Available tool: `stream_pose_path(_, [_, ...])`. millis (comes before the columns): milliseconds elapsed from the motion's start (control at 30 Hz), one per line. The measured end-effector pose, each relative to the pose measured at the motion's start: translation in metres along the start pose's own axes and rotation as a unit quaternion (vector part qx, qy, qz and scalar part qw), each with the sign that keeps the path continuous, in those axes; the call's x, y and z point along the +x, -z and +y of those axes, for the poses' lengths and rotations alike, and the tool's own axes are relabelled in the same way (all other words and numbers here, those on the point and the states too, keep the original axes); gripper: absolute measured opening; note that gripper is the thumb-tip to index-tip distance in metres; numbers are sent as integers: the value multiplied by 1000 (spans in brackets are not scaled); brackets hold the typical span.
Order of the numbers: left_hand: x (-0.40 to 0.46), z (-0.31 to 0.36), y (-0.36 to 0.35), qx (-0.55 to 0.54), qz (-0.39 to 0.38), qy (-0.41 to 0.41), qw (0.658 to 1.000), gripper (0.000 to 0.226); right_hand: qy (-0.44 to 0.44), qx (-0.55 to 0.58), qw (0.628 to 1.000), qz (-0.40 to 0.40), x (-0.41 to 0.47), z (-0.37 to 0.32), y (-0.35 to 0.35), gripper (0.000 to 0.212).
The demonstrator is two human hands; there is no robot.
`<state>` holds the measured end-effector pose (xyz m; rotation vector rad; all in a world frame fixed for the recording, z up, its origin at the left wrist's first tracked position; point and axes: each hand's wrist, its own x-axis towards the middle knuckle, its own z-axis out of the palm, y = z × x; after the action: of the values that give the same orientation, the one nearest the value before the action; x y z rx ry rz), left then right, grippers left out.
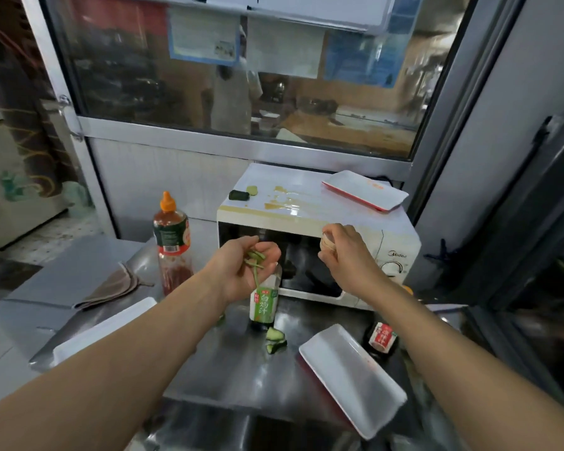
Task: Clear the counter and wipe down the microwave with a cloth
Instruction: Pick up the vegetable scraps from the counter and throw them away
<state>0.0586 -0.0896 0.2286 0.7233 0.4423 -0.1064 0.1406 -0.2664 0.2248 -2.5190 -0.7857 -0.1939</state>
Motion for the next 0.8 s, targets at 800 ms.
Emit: stream_pose_path(800, [-139, -160, -16, 84, -48, 153, 984, 31, -198, -32, 976, 82, -280, -25, 35, 34])
